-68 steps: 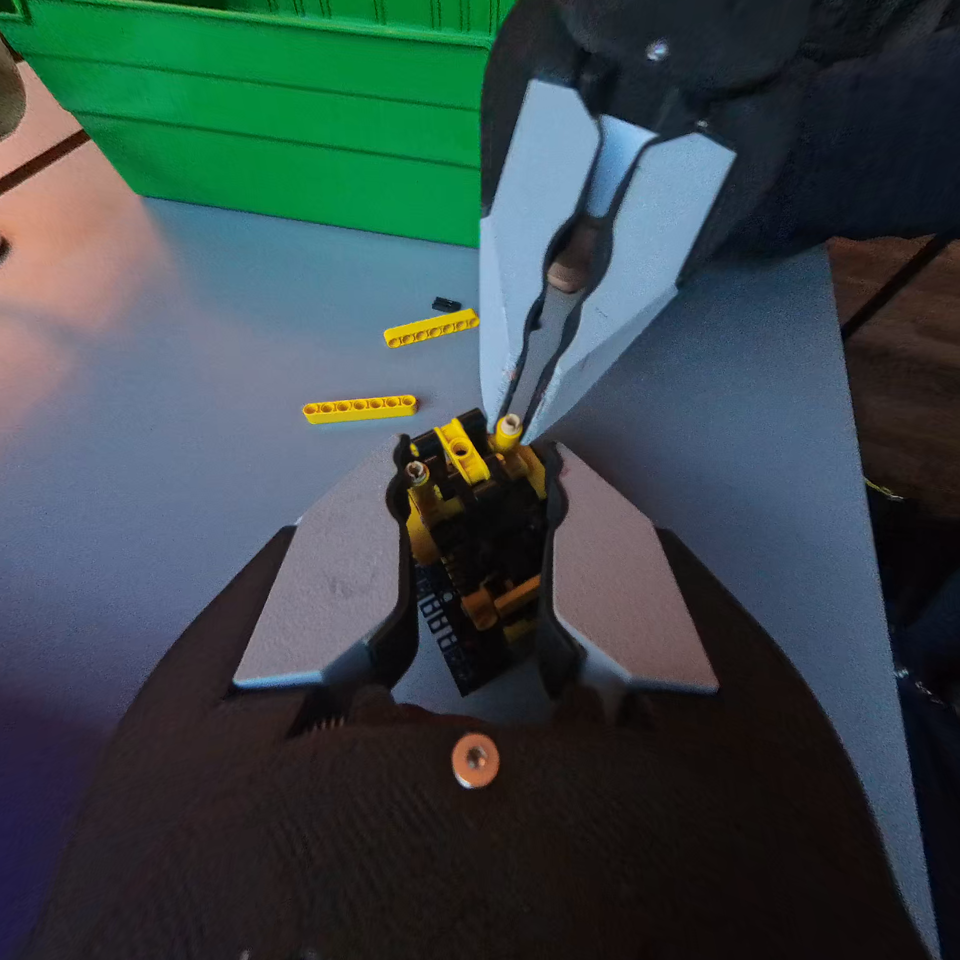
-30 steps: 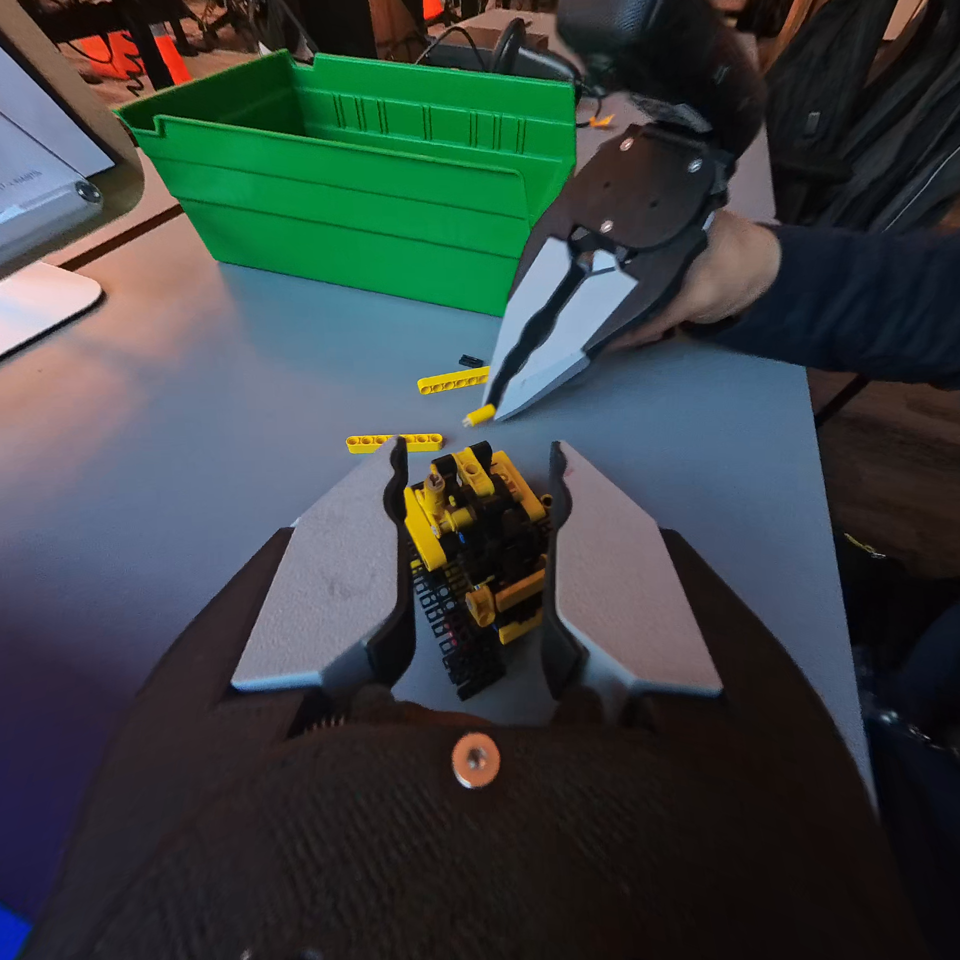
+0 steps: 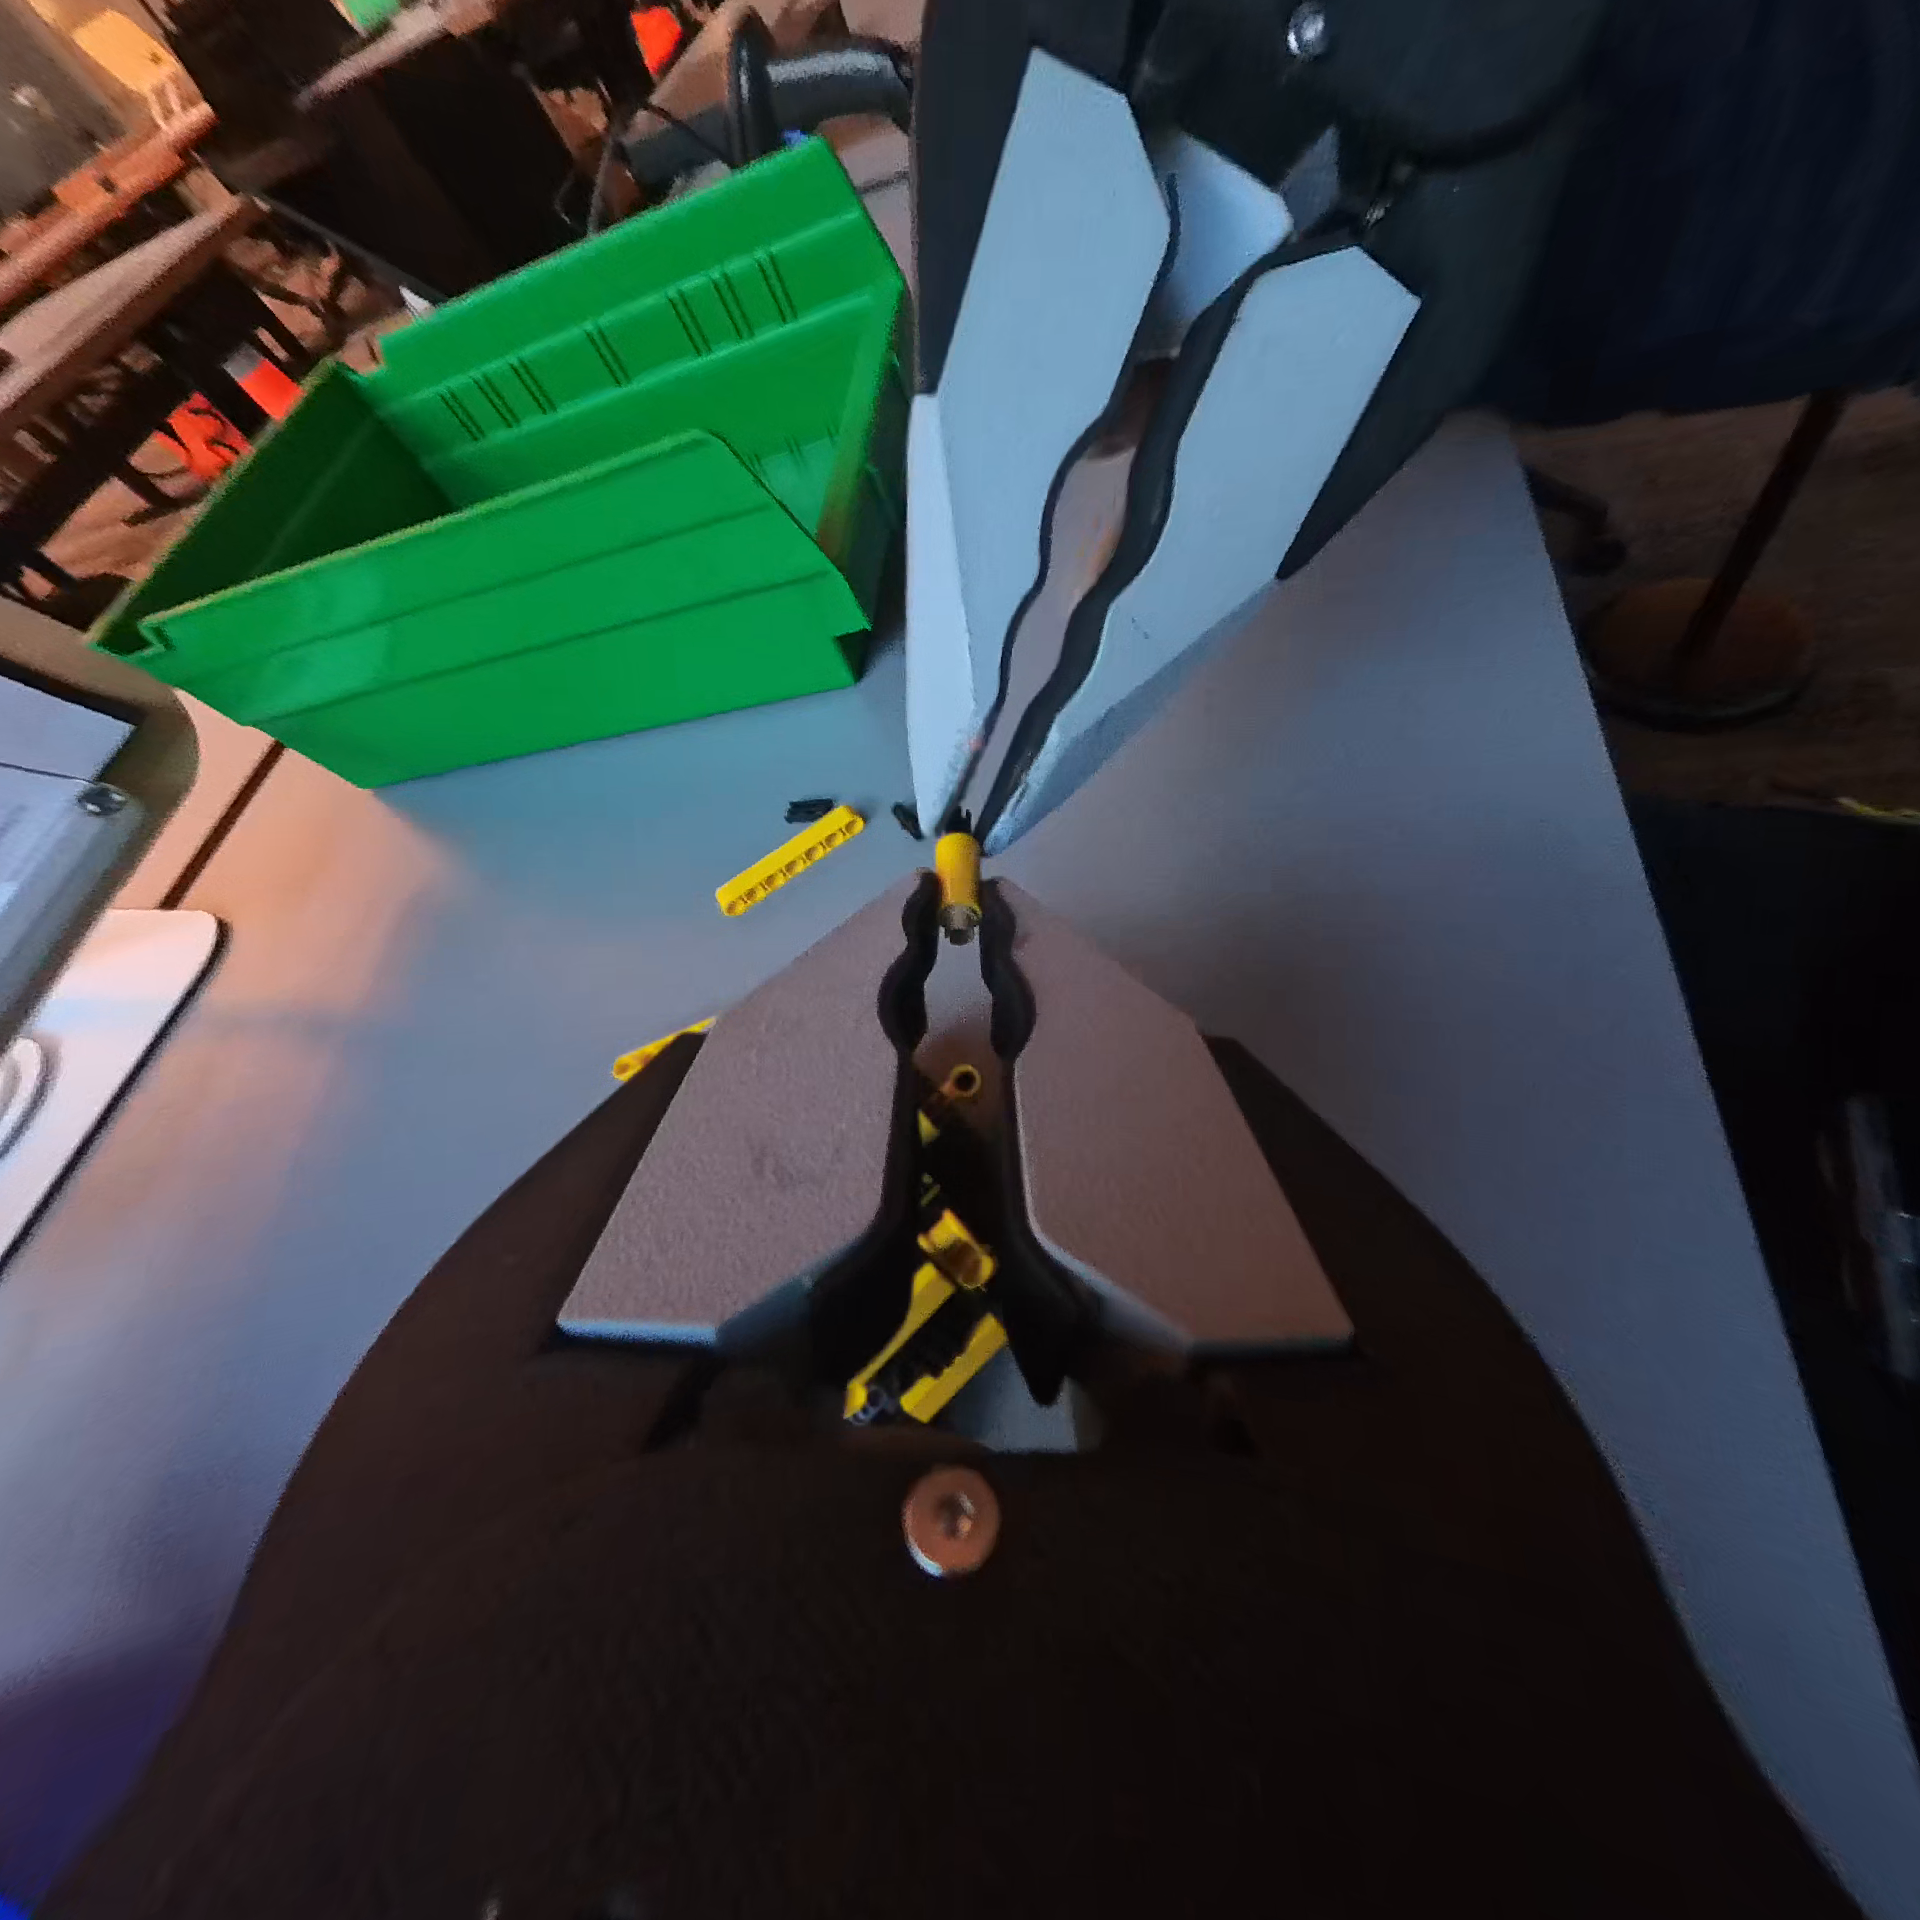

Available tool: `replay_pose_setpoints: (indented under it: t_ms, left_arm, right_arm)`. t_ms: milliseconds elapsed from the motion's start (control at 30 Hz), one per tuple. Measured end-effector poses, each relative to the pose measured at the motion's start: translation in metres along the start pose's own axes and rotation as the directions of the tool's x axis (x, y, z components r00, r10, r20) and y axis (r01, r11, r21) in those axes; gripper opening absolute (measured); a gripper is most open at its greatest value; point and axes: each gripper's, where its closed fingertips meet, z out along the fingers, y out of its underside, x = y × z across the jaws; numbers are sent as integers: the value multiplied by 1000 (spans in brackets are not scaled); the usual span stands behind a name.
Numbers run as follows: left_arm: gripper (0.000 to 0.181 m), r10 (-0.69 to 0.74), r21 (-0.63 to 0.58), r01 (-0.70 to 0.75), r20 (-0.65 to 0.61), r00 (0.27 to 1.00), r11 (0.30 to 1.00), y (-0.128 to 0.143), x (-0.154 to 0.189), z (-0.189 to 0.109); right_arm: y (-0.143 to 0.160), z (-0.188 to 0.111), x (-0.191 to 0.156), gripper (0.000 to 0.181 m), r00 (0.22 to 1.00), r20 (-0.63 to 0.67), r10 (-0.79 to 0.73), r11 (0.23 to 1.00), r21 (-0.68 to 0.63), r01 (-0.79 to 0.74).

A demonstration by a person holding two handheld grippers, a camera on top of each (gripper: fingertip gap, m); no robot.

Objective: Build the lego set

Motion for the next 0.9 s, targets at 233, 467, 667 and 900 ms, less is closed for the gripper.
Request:
replay_pose_setpoints:
  t_ms: [233,467,667,900]
  left_arm:
    - [4,76,199,-126,244,967,972,-36,-25,-20]
    - [4,162,225,-262,383,910,939,-51,-27,-26]
    - [4,156,269,-278,399,904,922,-58,-26,-32]
    - [4,184,206,-295,430,884,933,-50,-30,-28]
  right_arm:
    - [-19,-24,29,0,742,249,622,682,293,-670]
    - [-29,-25,44,6,649,322,690,562,328,-760]
    - [-42,-27,38,4,635,394,664,533,346,-772]
    - [-49,-26,38,0,613,443,654,504,350,-790]
